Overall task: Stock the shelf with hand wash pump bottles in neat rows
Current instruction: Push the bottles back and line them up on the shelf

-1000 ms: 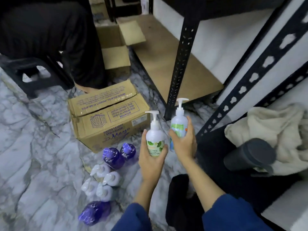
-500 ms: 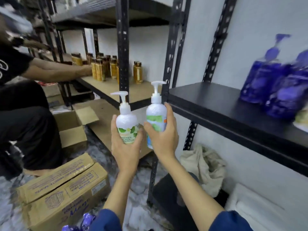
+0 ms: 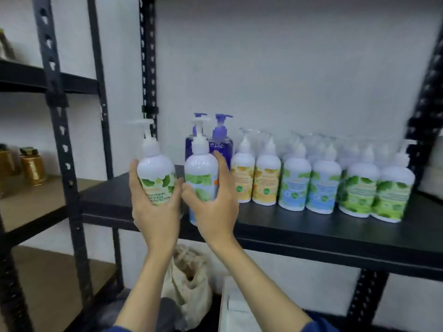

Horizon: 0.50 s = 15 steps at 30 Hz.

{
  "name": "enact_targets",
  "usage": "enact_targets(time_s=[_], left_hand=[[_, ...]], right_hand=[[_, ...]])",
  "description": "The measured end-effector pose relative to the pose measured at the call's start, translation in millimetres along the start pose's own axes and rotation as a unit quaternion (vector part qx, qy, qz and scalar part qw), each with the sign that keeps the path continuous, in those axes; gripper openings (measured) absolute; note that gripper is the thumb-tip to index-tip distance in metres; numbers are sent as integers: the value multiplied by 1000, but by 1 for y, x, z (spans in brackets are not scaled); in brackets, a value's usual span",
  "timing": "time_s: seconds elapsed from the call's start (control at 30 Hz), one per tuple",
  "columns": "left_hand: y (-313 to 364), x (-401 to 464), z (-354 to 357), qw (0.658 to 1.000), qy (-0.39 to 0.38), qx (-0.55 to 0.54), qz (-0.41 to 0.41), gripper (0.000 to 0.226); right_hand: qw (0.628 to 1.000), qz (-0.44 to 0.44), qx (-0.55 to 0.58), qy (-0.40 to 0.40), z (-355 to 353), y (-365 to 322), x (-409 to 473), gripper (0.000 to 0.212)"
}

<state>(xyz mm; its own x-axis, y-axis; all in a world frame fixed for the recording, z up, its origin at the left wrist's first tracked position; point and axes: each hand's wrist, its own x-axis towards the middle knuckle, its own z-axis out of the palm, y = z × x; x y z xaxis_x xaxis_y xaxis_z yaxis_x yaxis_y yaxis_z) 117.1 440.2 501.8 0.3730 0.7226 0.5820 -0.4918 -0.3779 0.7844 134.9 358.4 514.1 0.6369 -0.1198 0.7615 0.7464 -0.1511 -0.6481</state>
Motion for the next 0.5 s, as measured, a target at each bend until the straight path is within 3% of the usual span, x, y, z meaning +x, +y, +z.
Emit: enact_targets(time_s=[0.17, 0.5], left_hand=[[17, -35, 60, 996, -64, -58, -23, 78], [43, -81, 131, 981, -168, -92, -4, 81]], right_hand=[[993, 5, -60, 97, -69, 25, 23, 68], [962, 70, -162, 207, -184, 58, 39, 68]])
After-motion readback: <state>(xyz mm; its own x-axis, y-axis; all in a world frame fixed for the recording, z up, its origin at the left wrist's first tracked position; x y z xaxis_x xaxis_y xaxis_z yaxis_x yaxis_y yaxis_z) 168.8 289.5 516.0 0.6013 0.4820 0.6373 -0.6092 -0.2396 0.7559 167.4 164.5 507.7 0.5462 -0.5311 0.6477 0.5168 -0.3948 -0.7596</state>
